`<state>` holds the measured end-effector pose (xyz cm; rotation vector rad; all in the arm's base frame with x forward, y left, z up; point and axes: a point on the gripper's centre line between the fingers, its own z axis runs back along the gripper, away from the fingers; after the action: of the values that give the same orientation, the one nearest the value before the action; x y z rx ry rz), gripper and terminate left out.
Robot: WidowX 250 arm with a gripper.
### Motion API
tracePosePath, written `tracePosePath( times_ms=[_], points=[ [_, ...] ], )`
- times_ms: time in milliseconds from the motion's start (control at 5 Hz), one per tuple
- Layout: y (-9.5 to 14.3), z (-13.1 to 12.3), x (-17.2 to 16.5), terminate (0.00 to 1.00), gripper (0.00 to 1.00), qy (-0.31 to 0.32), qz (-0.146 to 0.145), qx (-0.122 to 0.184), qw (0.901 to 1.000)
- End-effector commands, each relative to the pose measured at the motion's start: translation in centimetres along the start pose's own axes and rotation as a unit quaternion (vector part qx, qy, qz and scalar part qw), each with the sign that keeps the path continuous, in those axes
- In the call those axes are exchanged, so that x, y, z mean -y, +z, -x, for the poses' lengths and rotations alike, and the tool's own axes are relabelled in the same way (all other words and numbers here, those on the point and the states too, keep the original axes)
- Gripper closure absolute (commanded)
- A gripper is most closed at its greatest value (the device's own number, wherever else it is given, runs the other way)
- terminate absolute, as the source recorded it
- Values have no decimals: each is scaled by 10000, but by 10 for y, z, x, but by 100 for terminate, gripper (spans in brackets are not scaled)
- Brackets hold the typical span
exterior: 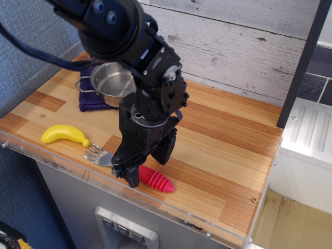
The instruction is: Move the yellow fork to near end center
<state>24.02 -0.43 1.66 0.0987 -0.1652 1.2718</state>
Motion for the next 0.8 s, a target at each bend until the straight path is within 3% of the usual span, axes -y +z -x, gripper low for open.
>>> tracePosePath(
  times_ms=[0,200,600],
  points=[
    [21,2,3,0,0,-17,220,112,9997],
    [45,-1,8,0,0,97,506,195,9985],
    [99,-12,26,0,0,22,1189,-12,9929]
  ],
)
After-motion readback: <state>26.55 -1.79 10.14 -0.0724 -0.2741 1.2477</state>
